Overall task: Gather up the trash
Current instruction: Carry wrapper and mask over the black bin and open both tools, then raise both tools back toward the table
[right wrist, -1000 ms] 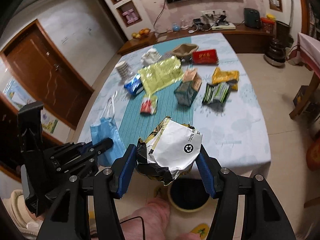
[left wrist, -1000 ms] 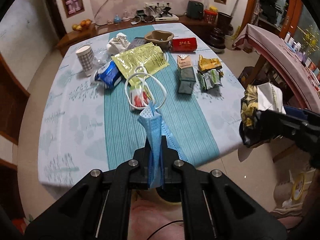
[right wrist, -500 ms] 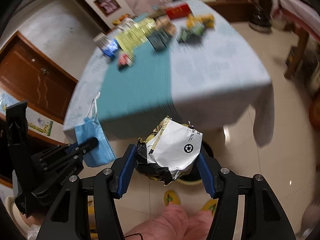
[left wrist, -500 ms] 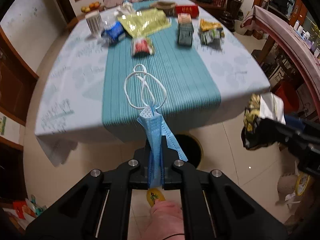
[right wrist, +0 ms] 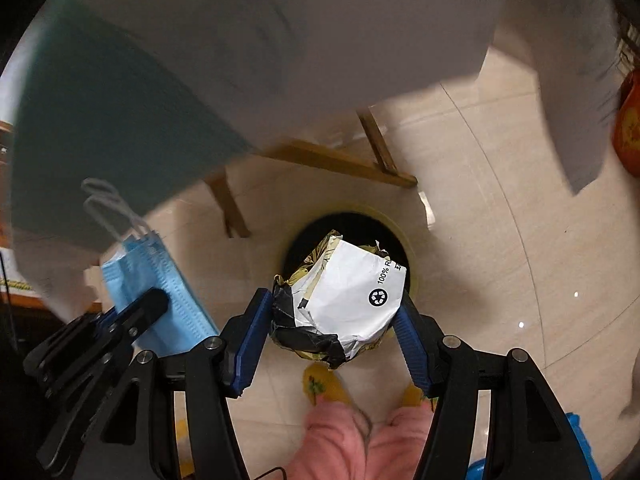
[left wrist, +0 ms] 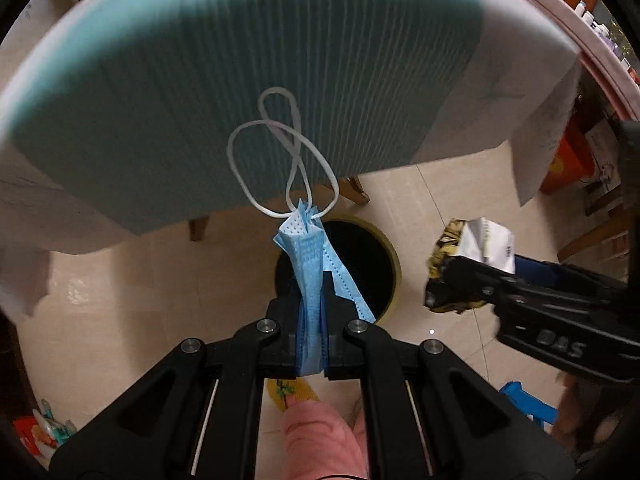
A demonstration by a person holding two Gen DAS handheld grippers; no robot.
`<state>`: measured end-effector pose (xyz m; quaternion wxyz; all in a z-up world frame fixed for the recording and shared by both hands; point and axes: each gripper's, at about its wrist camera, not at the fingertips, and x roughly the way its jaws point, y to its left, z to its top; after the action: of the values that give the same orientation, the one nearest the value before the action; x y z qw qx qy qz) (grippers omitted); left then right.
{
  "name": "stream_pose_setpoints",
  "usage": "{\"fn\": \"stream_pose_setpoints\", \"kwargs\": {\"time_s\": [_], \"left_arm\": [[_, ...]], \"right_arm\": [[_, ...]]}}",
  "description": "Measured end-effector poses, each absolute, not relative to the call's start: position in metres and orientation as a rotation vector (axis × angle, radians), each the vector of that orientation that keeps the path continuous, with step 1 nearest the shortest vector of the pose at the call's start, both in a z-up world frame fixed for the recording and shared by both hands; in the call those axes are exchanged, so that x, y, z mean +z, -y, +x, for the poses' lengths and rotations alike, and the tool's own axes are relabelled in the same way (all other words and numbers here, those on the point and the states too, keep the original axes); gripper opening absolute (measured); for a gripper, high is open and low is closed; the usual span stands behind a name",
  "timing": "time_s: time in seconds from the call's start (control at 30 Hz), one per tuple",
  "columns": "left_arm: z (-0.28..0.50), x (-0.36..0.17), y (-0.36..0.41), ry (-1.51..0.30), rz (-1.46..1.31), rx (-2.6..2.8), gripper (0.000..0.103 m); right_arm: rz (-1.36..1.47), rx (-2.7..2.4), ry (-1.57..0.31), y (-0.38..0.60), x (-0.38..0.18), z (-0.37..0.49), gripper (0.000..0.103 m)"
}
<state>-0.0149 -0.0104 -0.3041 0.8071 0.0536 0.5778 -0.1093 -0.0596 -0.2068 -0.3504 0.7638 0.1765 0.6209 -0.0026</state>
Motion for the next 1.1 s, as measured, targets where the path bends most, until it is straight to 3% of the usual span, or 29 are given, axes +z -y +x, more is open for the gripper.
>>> {"fn": "stream_pose_setpoints", "kwargs": {"time_s": [0.17, 0.2, 0.23, 0.3, 0.37, 0.4, 0.8, 1.1], "left_arm": [[-0.006, -0.37, 0.012, -1.255, 0.081, -0.205, 0.005], [-0.005, -0.379, 0.012, -1.259, 0.078, -0.2, 0.008], [-0.005, -0.388, 0.012, -1.264, 0.075, -0.199, 0.016], [-0.005, -0.407, 0.01, -1.266, 0.07, -0.189, 0.038], [-0.007, -0.419, 0.009, -1.249, 0.064, -0.169, 0.078], [-0.008, -0.424, 0.009, -1.243, 0.065, -0.161, 0.081], [-0.001, -0.421, 0.001, -1.246, 0.081, -0.085, 0.081], [-0.009, -0.356, 0.003, -1.221, 0.04, -0.062, 0.081]], "right_arm": [[0.413, -0.026, -1.362, 0.211, -0.413, -0.053, 0.066], [0.426, -0.031, -1.361, 0.213, -0.426, -0.053, 0.073], [0.434, -0.031, -1.361, 0.214, -0.432, -0.05, 0.08], [0.445, -0.033, -1.348, 0.216, -0.445, -0.05, 0.083], [0.441, -0.035, -1.341, 0.218, -0.451, -0.044, 0.084], [0.432, -0.038, -1.336, 0.217, -0.453, -0.044, 0.084], [0.35, -0.051, -1.288, 0.209, -0.425, -0.033, 0.085], [0.246, -0.05, -1.238, 0.205, -0.33, -0.036, 0.087]]}}
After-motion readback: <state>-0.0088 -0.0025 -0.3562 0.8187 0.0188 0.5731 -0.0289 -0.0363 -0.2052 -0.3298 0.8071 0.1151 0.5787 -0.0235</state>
